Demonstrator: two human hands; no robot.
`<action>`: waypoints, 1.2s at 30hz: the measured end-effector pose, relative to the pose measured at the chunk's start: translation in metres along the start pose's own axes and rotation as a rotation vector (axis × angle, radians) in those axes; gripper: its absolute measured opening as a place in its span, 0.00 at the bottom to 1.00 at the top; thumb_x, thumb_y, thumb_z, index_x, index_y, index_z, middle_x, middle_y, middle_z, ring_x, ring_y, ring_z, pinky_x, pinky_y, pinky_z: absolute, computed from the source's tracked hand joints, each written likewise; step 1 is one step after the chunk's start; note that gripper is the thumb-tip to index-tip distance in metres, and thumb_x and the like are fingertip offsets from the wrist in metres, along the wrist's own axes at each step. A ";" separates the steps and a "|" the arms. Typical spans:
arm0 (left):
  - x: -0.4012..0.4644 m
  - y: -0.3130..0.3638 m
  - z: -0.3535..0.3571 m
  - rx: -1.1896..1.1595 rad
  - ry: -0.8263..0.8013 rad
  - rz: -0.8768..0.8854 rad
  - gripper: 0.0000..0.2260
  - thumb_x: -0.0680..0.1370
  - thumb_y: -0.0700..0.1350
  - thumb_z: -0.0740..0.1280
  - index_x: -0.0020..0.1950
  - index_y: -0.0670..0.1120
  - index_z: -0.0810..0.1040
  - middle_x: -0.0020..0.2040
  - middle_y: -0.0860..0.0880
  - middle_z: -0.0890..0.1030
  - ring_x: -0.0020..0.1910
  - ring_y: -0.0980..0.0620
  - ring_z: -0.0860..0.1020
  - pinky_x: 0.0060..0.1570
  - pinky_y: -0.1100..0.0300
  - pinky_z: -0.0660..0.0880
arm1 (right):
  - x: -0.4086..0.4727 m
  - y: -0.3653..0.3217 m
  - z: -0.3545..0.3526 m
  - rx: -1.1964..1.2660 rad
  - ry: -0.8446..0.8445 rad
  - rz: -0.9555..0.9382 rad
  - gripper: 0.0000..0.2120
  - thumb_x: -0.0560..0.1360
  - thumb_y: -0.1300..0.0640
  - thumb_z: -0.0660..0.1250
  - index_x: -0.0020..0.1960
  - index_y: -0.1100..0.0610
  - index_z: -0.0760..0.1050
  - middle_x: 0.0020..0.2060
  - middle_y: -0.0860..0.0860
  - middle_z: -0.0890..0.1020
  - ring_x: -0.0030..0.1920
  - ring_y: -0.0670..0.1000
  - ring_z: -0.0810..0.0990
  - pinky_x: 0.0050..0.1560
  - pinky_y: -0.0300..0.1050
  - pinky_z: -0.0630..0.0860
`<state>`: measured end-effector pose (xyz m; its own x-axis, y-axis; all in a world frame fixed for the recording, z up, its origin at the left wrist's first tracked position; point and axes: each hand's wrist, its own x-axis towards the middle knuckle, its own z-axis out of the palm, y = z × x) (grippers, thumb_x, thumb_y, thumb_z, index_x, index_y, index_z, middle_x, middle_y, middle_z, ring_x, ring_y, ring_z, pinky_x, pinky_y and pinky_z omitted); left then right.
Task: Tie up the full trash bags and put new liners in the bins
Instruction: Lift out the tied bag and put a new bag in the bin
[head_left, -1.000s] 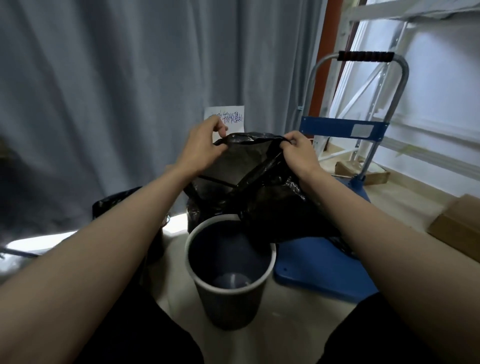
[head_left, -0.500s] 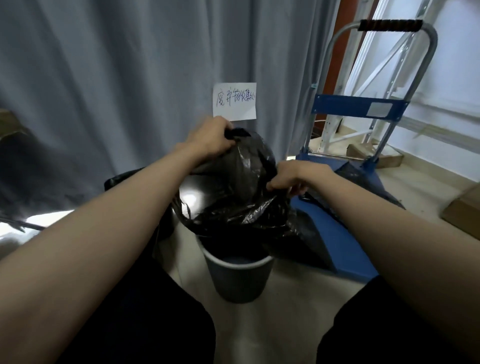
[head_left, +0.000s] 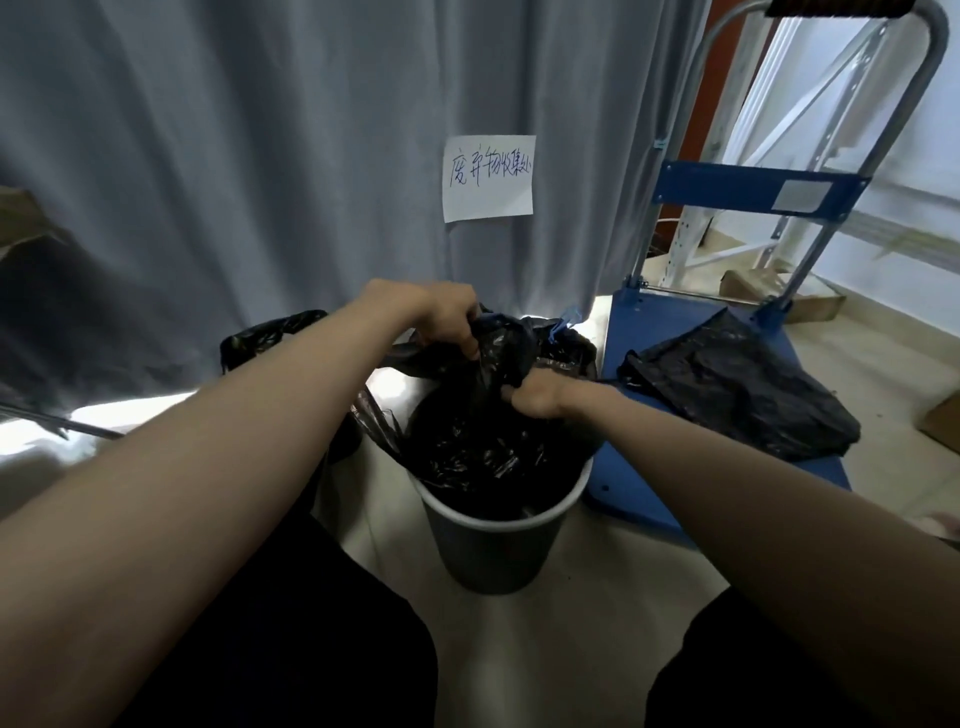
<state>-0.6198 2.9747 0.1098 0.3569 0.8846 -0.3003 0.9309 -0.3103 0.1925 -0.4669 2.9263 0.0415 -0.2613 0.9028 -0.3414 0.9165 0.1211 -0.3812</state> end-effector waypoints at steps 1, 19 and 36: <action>0.001 -0.004 0.000 0.028 0.023 0.004 0.08 0.72 0.44 0.74 0.50 0.46 0.82 0.42 0.47 0.80 0.44 0.46 0.79 0.49 0.53 0.76 | -0.001 0.001 0.007 0.014 -0.086 0.003 0.22 0.83 0.51 0.55 0.72 0.62 0.67 0.70 0.60 0.70 0.69 0.59 0.69 0.66 0.44 0.65; 0.035 -0.023 0.049 0.065 -0.216 -0.155 0.15 0.77 0.49 0.67 0.63 0.47 0.77 0.58 0.46 0.78 0.56 0.44 0.77 0.62 0.50 0.73 | 0.015 0.044 -0.011 0.119 0.270 0.202 0.12 0.75 0.52 0.66 0.38 0.59 0.74 0.41 0.57 0.81 0.37 0.57 0.80 0.45 0.51 0.82; 0.044 0.015 0.050 0.228 0.019 0.032 0.10 0.76 0.45 0.68 0.56 0.45 0.79 0.53 0.43 0.79 0.51 0.43 0.78 0.49 0.52 0.76 | 0.005 0.067 -0.024 0.035 0.212 0.225 0.07 0.76 0.64 0.61 0.51 0.65 0.75 0.39 0.63 0.83 0.24 0.55 0.80 0.28 0.45 0.80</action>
<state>-0.5862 2.9914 0.0528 0.3870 0.8789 -0.2789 0.9133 -0.4070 -0.0150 -0.3998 2.9488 0.0351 0.0198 0.9718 -0.2350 0.9324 -0.1027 -0.3465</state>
